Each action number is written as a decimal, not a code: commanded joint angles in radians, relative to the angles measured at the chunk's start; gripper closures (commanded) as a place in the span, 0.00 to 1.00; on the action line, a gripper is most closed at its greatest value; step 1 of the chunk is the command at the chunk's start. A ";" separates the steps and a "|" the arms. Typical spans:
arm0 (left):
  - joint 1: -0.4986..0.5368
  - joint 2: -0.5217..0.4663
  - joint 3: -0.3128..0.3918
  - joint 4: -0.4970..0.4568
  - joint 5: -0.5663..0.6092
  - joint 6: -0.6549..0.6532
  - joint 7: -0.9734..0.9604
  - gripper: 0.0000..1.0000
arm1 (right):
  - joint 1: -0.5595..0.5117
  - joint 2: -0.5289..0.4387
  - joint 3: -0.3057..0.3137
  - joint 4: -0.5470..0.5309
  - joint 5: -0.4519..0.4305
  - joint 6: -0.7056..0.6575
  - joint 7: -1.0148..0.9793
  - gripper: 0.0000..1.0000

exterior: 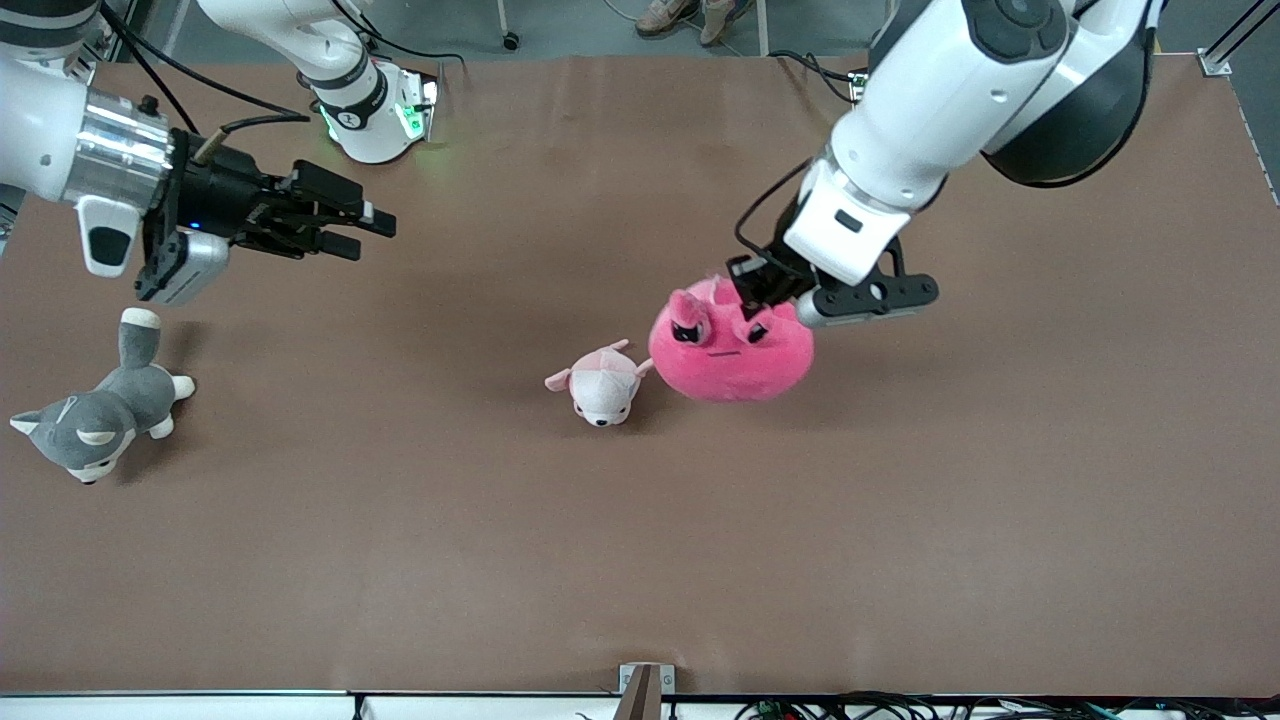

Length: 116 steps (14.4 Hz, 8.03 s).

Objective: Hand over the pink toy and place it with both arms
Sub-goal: 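Lift the pink plush toward the middle while the right gripper approaches, then grasp the pink plush with the right gripper beside the left gripper, then open the left gripper and draw it back from the plush, then carry the plush toward the grey cat while the left gripper retracts, then hold the pink plush down on the table with the right gripper, then open the right gripper and lift it off the pink plush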

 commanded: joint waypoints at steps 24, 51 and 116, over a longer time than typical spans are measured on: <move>-0.281 0.142 0.023 0.133 -0.013 0.188 -0.534 1.00 | 0.227 0.129 -0.011 0.012 -0.060 0.214 0.090 0.30; 0.089 -0.033 0.029 0.105 0.346 -0.364 -0.030 0.00 | 0.034 0.135 -0.043 0.057 -0.334 0.039 0.007 1.00; 0.295 -0.343 0.198 -0.254 0.145 -0.386 0.770 0.00 | -0.439 0.450 -0.037 0.268 -0.220 -0.154 -0.316 0.00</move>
